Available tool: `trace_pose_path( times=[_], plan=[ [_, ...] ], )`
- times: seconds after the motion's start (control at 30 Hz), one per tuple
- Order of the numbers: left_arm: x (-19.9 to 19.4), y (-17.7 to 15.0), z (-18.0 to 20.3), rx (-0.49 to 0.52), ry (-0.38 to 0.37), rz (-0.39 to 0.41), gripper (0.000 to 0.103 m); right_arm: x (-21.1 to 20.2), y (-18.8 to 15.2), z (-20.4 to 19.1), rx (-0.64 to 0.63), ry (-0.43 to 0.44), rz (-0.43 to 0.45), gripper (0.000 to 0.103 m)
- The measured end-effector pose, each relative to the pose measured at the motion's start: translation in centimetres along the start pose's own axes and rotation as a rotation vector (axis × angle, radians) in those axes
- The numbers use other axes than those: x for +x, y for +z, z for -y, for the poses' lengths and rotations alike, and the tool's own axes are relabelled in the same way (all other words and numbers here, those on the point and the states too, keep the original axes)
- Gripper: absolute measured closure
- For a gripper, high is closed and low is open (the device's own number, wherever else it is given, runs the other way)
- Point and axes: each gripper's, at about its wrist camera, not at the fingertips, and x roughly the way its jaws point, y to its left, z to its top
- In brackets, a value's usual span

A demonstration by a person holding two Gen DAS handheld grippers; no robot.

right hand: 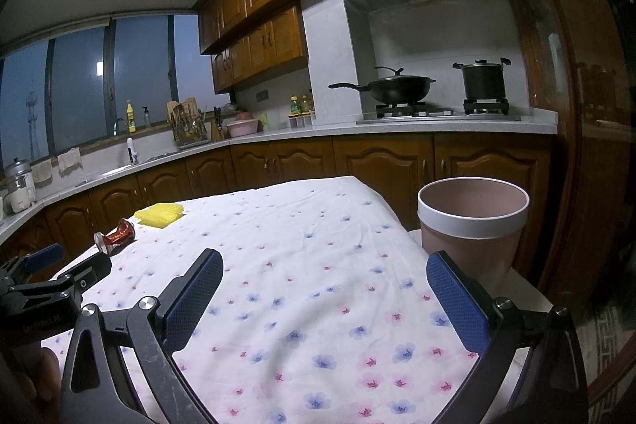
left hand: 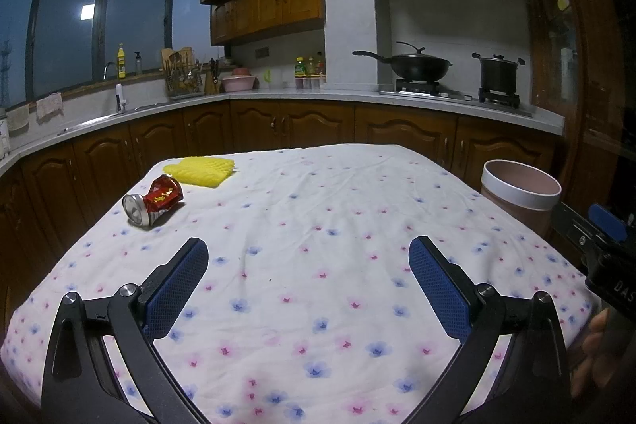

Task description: Collect trash

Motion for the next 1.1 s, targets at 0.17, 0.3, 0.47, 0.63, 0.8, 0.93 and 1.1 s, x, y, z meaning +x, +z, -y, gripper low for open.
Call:
trace_pose_path(
  times=[0.17,0.3,0.47,0.63,0.8,0.93,1.1],
  plan=[
    [0.0,0.0,0.0,0.0,-0.001,0.0,0.0,-0.1,0.0,0.0,0.002,0.001,0.002,0.0],
    [-0.1,0.0,0.1,0.0,0.002,0.0,0.0,-0.3,0.1,-0.6,0.001,0.001,0.005,0.0],
    [0.0,0.0,0.1,0.002,0.002,0.001,0.0,-0.3,0.1,-0.4,0.003,0.002,0.003,0.0],
    [-0.1,-0.1,0.1,0.0,0.001,-0.001,0.0,-0.3,0.2,-0.7,0.003,0.004,0.004,0.0],
    [0.0,0.0,0.1,0.001,0.0,-0.001,0.0,-0.4,0.3,-0.8,0.006,0.005,0.004,0.0],
    [0.0,0.0,0.2,0.003,0.002,-0.001,0.0,-0.4,0.3,-0.8,0.005,0.004,0.002,0.0],
    [0.1,0.2,0.2,0.0,-0.005,-0.003,0.0,-0.5,0.4,-1.3,0.008,0.006,-0.004,0.0]
  ],
)
